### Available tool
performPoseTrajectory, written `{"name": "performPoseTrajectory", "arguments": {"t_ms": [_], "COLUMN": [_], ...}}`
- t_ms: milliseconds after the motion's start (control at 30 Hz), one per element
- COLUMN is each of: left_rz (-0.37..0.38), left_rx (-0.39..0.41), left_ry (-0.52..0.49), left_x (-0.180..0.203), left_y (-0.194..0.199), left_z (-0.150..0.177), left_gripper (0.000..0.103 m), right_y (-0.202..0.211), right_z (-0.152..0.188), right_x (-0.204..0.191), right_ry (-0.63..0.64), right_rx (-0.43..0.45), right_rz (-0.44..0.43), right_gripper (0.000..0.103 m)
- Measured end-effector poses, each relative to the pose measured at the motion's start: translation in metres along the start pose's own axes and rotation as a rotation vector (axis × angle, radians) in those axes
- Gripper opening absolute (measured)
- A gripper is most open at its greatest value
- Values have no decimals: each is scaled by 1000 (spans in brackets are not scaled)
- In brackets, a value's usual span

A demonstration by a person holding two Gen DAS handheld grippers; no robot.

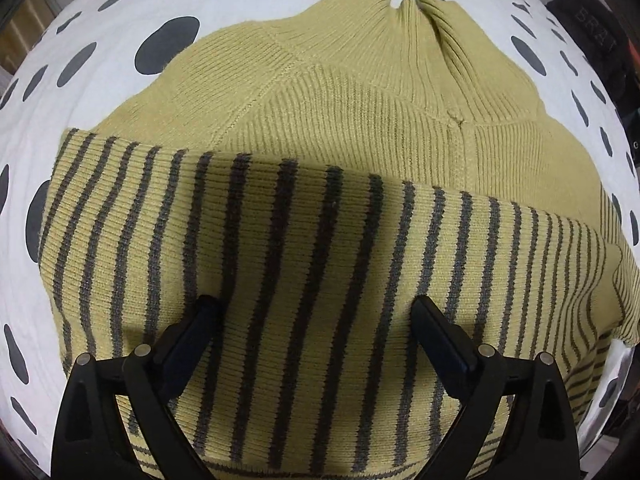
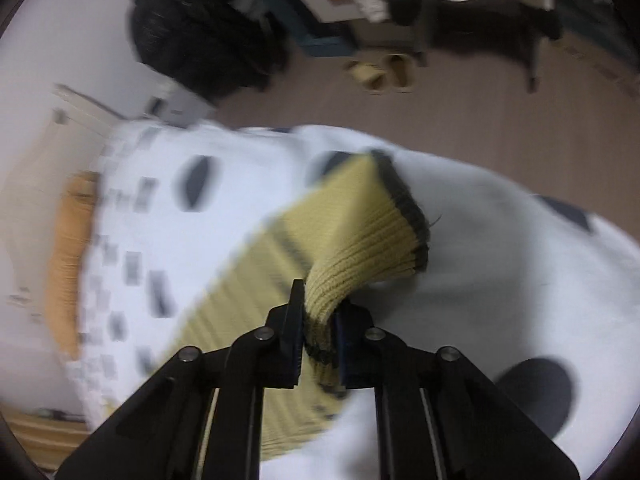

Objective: Fold large clothes

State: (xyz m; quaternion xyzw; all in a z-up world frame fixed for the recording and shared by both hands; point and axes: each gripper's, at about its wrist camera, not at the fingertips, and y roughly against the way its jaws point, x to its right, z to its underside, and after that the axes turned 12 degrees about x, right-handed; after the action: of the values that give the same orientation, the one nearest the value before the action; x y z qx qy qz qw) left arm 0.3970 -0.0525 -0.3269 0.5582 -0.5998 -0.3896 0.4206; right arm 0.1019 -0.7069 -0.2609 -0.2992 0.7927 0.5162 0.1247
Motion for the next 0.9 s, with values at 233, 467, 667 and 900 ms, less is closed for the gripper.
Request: {"name": "performPoseTrajectory", "arguments": {"t_ms": [233,467,667,900], "left_rz": [67,200,330,390], "left_rx": [-3,11,40,-32], "left_ry": [56,215,319,342], "left_x": [-20,-75,-118,-111], "left_y": [19,57,81,66], "left_z": [5,6,3,17], "left_gripper": [91,84,85,86], "right_y": [41,14,-17,-22], "right_z": [106,325,481,496], "right_x": [-157,-313,-354,-366], "right_ry": [48,133,256,416], "right_rx": [-202,-614,-873,-874], "right_rz": [-481,-673,-583,-471], "right_gripper": [13,13,18,47]}}
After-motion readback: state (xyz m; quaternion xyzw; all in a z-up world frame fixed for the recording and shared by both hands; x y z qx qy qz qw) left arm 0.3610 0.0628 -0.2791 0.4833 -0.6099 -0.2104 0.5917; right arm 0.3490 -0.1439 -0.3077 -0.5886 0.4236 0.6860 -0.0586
